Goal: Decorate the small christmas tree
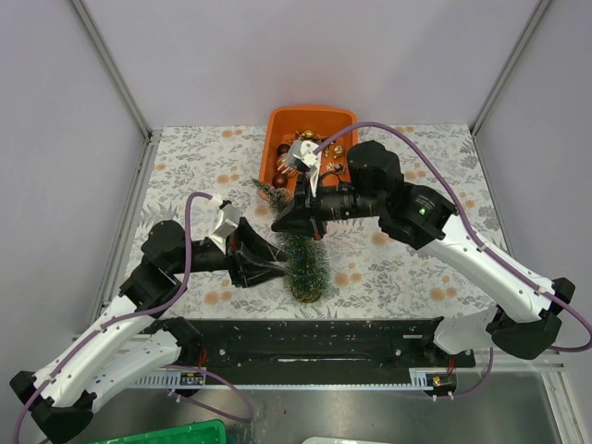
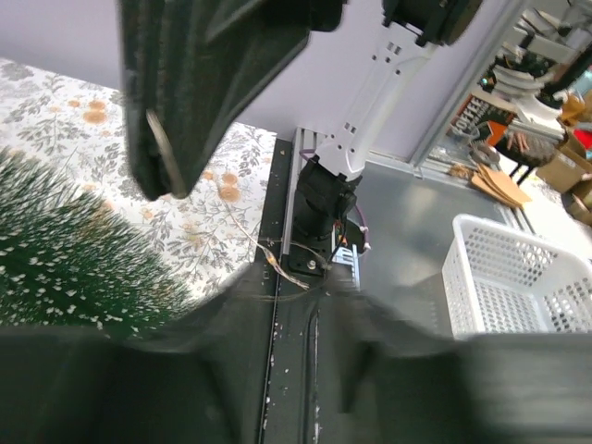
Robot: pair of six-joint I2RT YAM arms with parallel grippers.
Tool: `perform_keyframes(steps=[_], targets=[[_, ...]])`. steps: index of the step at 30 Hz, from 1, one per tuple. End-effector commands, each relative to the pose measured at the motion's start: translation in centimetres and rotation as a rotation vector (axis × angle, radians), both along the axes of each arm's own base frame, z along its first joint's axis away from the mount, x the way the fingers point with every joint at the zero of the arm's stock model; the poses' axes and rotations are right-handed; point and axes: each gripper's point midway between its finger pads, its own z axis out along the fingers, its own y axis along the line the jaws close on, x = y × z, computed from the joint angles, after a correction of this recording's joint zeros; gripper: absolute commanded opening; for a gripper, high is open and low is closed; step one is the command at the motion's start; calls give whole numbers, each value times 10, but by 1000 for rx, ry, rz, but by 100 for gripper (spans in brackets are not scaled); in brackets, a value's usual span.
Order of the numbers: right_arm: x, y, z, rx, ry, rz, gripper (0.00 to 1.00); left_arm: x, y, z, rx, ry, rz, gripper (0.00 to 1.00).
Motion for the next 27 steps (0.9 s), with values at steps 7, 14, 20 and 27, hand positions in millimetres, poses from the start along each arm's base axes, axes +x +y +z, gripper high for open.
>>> perform_keyframes(steps=[7, 14, 20, 27], targets=[[3, 6, 22, 31, -59, 3, 0, 41, 16, 0, 0, -20, 257, 6], [10, 5, 36, 19, -141, 0, 0, 42, 34, -16, 61, -82, 311, 4], [23, 15, 43, 5, -191, -8, 0, 36, 43, -21, 107, -164, 302, 4], [46, 24, 54, -15, -282, -57, 0, 41, 53, -34, 161, -201, 353, 3]])
